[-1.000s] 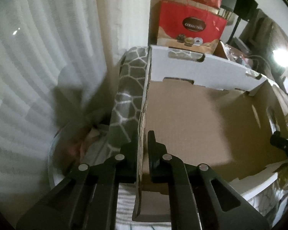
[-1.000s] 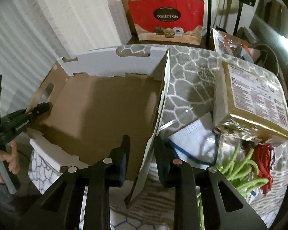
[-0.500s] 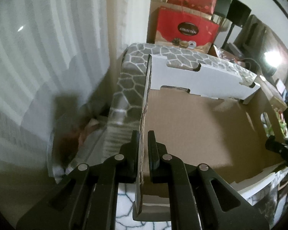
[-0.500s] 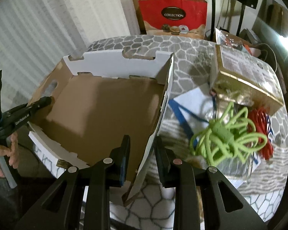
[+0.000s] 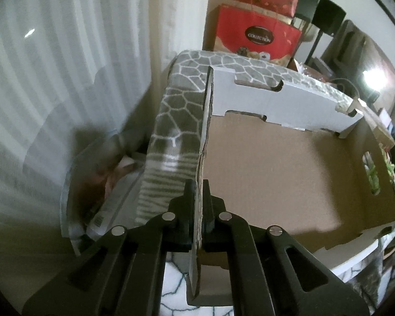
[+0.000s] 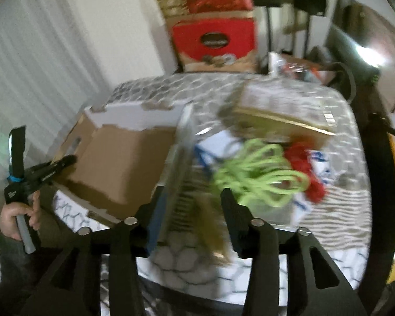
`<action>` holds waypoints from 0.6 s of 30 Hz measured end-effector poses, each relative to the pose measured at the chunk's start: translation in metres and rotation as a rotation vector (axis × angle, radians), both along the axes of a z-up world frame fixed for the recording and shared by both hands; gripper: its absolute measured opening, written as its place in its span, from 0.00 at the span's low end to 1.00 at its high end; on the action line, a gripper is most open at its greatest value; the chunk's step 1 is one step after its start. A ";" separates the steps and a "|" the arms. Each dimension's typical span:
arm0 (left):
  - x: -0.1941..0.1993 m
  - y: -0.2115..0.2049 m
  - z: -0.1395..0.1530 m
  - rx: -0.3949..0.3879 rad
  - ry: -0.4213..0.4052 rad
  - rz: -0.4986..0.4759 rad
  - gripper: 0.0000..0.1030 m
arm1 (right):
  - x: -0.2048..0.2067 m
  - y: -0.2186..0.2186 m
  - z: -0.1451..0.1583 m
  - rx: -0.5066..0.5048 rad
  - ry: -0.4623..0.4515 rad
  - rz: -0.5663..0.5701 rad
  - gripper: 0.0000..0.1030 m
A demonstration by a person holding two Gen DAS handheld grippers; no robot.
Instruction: Organize objects
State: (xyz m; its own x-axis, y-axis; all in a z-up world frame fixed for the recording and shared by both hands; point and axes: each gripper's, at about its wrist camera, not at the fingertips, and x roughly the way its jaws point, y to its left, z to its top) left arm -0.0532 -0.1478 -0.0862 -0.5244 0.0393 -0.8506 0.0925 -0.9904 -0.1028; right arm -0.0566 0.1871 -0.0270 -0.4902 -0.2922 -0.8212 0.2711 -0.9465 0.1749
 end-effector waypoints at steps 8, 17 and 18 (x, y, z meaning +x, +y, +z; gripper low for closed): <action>-0.004 0.000 -0.002 0.005 -0.003 -0.002 0.04 | 0.010 0.036 -0.016 -0.016 -0.030 -0.064 0.49; -0.005 0.001 -0.003 0.006 -0.004 0.001 0.04 | 0.018 0.019 -0.043 0.000 -0.077 -0.002 0.27; -0.005 0.001 -0.004 0.009 -0.005 0.001 0.04 | 0.019 0.017 -0.044 0.009 -0.074 0.001 0.25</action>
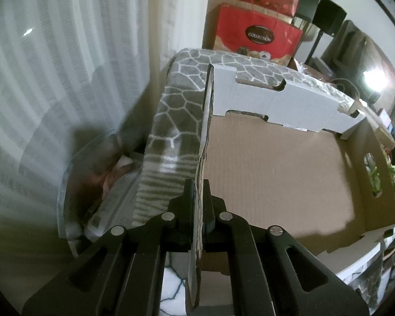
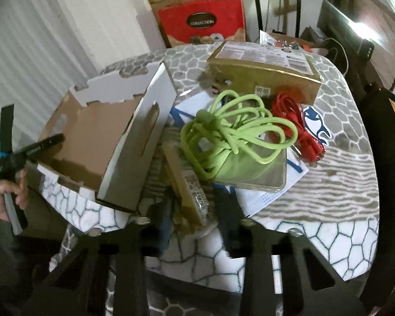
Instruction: Organize objects
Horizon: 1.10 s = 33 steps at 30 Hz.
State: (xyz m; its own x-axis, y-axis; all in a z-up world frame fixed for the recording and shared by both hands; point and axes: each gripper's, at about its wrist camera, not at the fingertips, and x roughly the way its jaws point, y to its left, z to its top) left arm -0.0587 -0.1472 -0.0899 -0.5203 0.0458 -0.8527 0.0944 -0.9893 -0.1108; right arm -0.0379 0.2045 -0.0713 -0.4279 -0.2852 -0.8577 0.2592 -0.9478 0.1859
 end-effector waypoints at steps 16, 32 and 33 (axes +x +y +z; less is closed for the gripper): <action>-0.001 0.000 -0.001 0.003 -0.001 0.001 0.04 | 0.003 -0.008 0.060 -0.103 0.140 0.030 0.14; -0.003 -0.001 -0.002 -0.002 -0.002 -0.001 0.04 | -0.018 -0.088 0.039 -0.107 0.098 0.158 0.17; -0.002 -0.001 -0.003 -0.003 -0.002 -0.001 0.04 | -0.019 -0.089 0.035 -0.099 0.088 0.161 0.19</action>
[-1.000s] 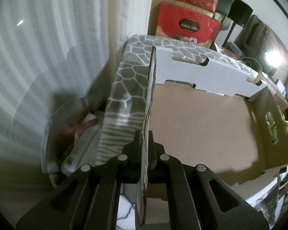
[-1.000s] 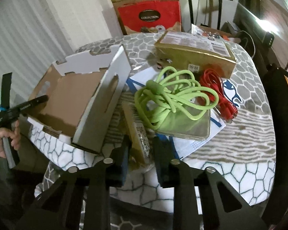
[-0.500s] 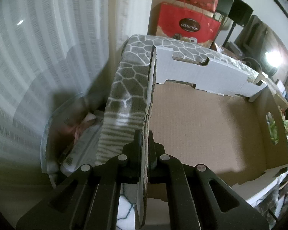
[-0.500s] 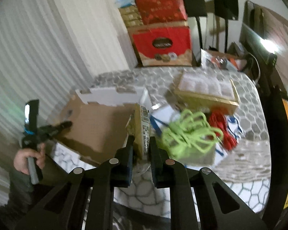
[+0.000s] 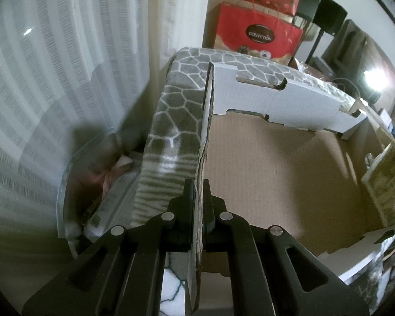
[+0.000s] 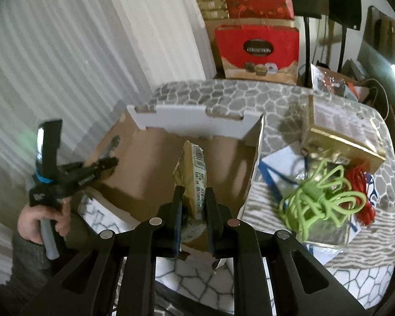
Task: Organize objects
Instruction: 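Grasp the small beige printed packet with the right tool, then lower the beige packet into the tray and open the right tool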
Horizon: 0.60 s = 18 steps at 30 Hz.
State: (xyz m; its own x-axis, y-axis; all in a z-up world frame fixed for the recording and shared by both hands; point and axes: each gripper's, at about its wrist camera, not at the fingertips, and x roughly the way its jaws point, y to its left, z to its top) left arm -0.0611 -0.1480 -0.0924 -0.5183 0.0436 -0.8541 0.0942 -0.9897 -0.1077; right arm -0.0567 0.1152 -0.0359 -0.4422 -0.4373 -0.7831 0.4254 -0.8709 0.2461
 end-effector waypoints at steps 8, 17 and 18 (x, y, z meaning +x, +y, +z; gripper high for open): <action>0.000 0.000 0.000 0.000 0.000 0.001 0.04 | -0.002 0.025 0.002 -0.011 0.008 -0.068 0.39; -0.001 0.000 -0.001 0.001 -0.001 0.001 0.04 | -0.013 0.091 0.018 0.008 0.052 -0.226 0.39; -0.001 -0.001 -0.001 0.001 -0.001 0.001 0.04 | -0.014 0.097 0.017 0.021 0.051 -0.243 0.39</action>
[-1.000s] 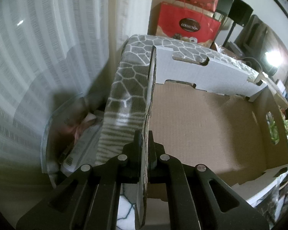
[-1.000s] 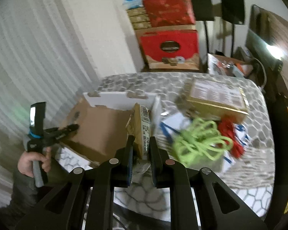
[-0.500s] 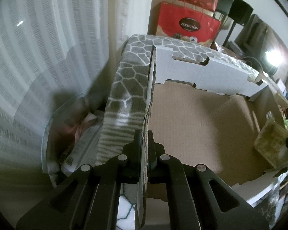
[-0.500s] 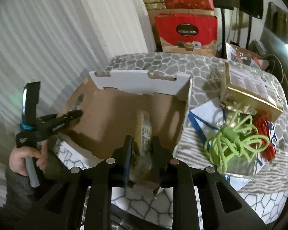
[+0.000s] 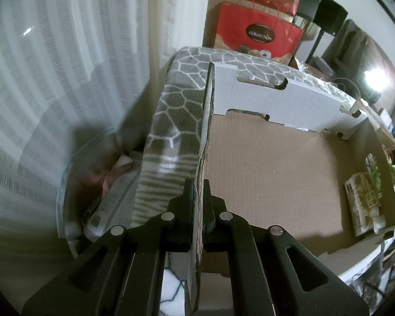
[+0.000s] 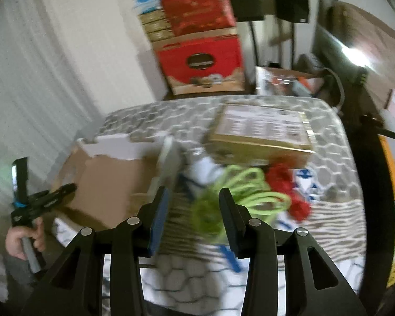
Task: Organize objects
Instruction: 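Lower the beige packet into the tray and open the right tool, then grasp the coiled lime-green rope with the right tool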
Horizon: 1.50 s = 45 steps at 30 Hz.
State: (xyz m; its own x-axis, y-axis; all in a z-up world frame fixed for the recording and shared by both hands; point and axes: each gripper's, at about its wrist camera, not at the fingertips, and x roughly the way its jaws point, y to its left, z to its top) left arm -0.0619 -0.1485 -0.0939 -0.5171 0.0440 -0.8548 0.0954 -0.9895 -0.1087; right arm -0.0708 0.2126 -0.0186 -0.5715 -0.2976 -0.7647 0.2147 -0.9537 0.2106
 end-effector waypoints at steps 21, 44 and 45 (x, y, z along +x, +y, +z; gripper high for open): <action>-0.001 0.002 -0.002 -0.007 -0.006 0.003 0.04 | -0.024 0.014 -0.066 -0.018 -0.153 -0.054 0.65; 0.000 0.002 -0.002 0.005 -0.013 0.007 0.04 | 0.001 0.000 0.003 -0.092 0.023 0.005 0.14; 0.000 0.001 -0.002 0.005 -0.013 0.007 0.04 | 0.002 -0.005 0.011 -0.090 0.037 0.022 0.14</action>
State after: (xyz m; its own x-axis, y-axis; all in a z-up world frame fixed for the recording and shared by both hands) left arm -0.0622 -0.1470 -0.0960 -0.5063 0.0444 -0.8612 0.1037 -0.9883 -0.1119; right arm -0.0688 0.2073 -0.0080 -0.5910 -0.3772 -0.7130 0.2449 -0.9261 0.2870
